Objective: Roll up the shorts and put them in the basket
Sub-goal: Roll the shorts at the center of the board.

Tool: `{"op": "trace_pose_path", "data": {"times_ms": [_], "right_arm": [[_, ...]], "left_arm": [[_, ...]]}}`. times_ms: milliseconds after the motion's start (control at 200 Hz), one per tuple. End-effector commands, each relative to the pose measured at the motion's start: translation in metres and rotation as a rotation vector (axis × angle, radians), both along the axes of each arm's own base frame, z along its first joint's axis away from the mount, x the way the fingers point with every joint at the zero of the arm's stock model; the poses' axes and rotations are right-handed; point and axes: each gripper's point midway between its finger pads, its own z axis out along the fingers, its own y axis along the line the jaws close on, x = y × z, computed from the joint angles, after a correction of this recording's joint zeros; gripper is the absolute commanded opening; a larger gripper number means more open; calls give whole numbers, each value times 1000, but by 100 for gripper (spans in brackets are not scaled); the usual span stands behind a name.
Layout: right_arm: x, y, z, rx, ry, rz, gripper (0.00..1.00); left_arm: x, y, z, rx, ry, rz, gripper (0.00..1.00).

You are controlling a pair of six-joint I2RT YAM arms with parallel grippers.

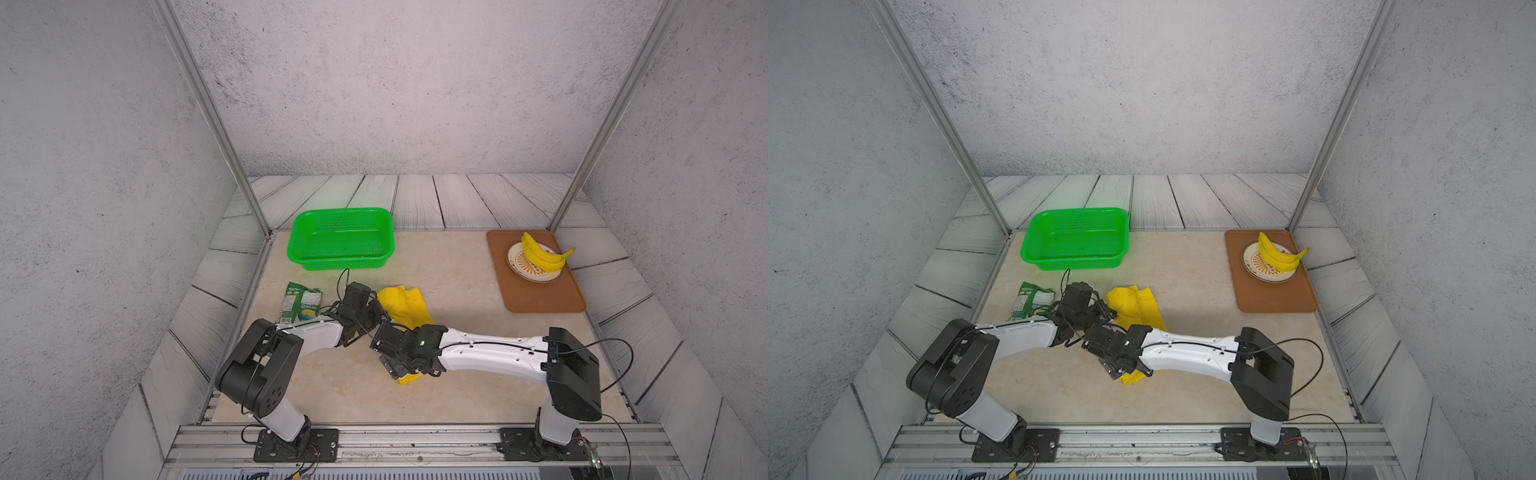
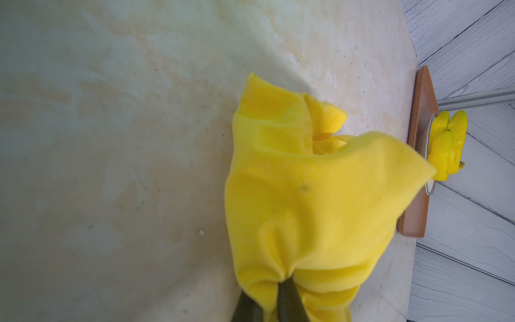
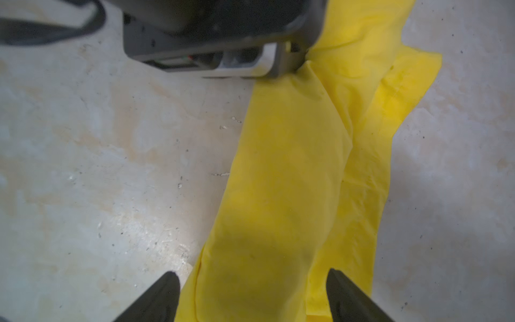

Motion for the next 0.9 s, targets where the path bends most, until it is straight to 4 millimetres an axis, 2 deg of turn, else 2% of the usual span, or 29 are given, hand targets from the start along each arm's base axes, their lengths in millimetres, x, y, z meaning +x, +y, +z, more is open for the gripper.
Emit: {"op": "trace_pose_path", "data": {"times_ms": [0,100,155,280,365,420,495,556,626,756,896], "right_arm": [[15,-5,-5,-84,-86,-34,87],[24,0,-12,-99,-139,-52,86],[29,-1,-17,-113,-166,-60,82],[31,1,-28,-124,-186,-49,63],[28,5,-28,-79,-172,-19,49],[24,9,-24,-29,-157,5,45],[17,16,-21,68,-96,38,44],[12,19,-17,152,-42,50,44],[8,24,-11,274,22,56,44],[6,25,1,522,161,29,44],[18,8,10,768,282,-69,44]], "left_arm": [[-14,8,-11,16,57,25,0],[-16,9,-10,4,60,35,0],[-16,10,-9,3,61,37,0],[-17,11,-6,0,60,44,0],[-15,13,-1,2,53,51,0],[-14,15,4,7,42,54,18],[-11,20,13,25,24,55,48],[-10,27,21,39,8,63,62],[-9,35,31,54,-18,72,69],[-13,48,47,96,-66,77,74],[-19,44,47,94,-74,33,78]]}}
